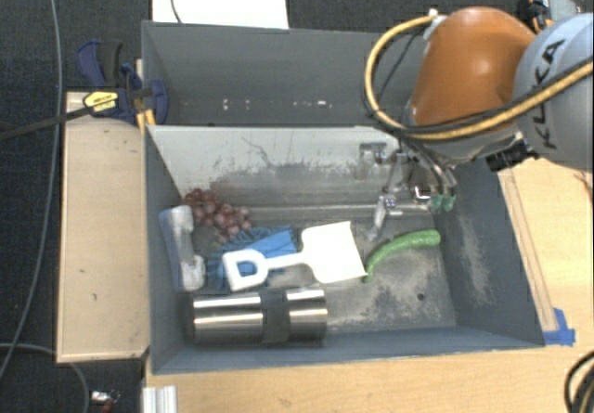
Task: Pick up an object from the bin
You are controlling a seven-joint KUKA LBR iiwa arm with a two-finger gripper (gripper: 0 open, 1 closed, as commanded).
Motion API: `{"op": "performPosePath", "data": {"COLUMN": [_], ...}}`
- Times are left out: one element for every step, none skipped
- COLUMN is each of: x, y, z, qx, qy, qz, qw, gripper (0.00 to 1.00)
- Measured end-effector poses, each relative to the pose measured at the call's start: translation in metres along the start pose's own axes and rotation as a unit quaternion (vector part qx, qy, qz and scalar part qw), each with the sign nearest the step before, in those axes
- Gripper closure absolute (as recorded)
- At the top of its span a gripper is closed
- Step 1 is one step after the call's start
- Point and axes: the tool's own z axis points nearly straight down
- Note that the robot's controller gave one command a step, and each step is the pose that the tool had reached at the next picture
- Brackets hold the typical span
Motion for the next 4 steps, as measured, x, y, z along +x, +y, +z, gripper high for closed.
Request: {"op": "performPosePath", "data": {"x": [0.000, 0.019, 0.014, 0.051], "y": [0.000, 0.010, 0.005, 0.000], "z": [0.000, 0.060, 0.048, 0.142], "qx": [0.000, 0.000, -0.001, 0.000], "qy": [0.0000, 0.0011, -0.0028, -0.0024], "qz": [0.000, 0.093, 0.096, -0.029], "qw": [1.0000, 0.9956, 0.9954, 0.9996], "gripper": [0.00, 0.00, 0.00, 0.00]}}
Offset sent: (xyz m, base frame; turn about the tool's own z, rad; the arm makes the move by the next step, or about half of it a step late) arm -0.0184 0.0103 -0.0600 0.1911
